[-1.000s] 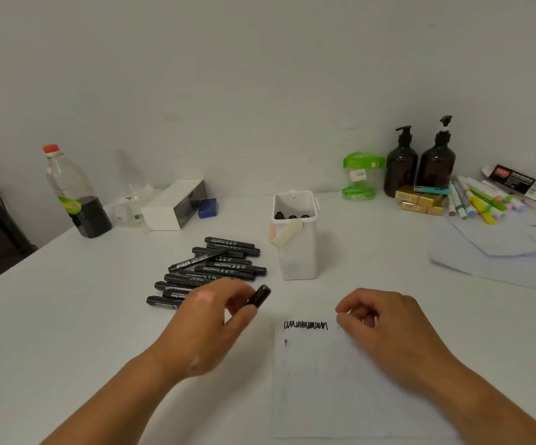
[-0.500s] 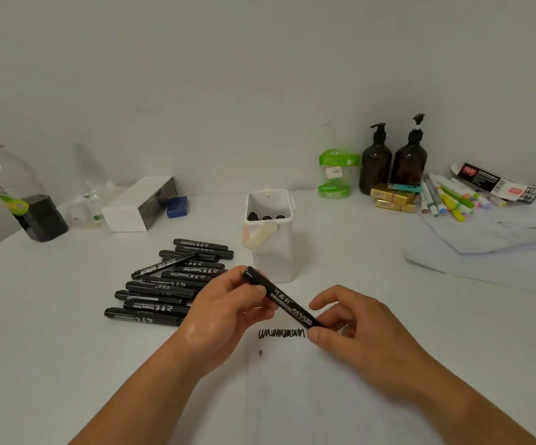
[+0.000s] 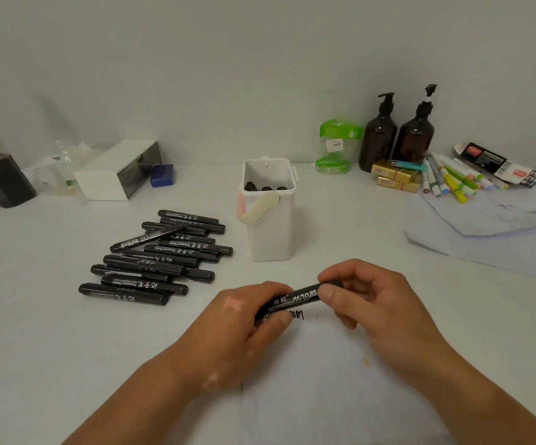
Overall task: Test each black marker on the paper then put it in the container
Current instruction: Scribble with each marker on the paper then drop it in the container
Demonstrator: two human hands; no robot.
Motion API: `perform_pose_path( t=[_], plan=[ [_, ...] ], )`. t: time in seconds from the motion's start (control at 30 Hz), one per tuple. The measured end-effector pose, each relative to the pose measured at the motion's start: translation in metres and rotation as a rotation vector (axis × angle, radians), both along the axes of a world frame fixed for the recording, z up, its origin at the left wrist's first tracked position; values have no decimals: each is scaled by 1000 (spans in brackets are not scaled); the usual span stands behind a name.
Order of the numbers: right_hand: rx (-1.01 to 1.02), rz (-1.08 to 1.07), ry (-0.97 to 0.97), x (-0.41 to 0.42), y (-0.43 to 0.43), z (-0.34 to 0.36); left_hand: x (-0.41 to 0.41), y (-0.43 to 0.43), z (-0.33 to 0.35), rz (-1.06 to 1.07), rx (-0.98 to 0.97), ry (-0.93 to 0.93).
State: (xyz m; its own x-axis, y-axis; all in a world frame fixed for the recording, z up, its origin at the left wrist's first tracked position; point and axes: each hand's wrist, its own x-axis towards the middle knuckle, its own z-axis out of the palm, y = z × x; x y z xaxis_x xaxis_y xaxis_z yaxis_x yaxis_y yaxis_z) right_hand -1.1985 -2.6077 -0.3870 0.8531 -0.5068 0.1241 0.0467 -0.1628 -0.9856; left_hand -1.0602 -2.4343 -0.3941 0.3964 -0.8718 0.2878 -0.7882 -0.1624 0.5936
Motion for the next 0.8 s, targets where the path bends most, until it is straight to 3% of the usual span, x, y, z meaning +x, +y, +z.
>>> perform_pose_path(
  t=[0.17,0.8],
  plan=[
    [5,107,-7,3,15,0,-11,-6,0,-49,-27,-13],
    [26,195,-57,2,19,0,-25,-7,13,-104,-135,-107]
  ],
)
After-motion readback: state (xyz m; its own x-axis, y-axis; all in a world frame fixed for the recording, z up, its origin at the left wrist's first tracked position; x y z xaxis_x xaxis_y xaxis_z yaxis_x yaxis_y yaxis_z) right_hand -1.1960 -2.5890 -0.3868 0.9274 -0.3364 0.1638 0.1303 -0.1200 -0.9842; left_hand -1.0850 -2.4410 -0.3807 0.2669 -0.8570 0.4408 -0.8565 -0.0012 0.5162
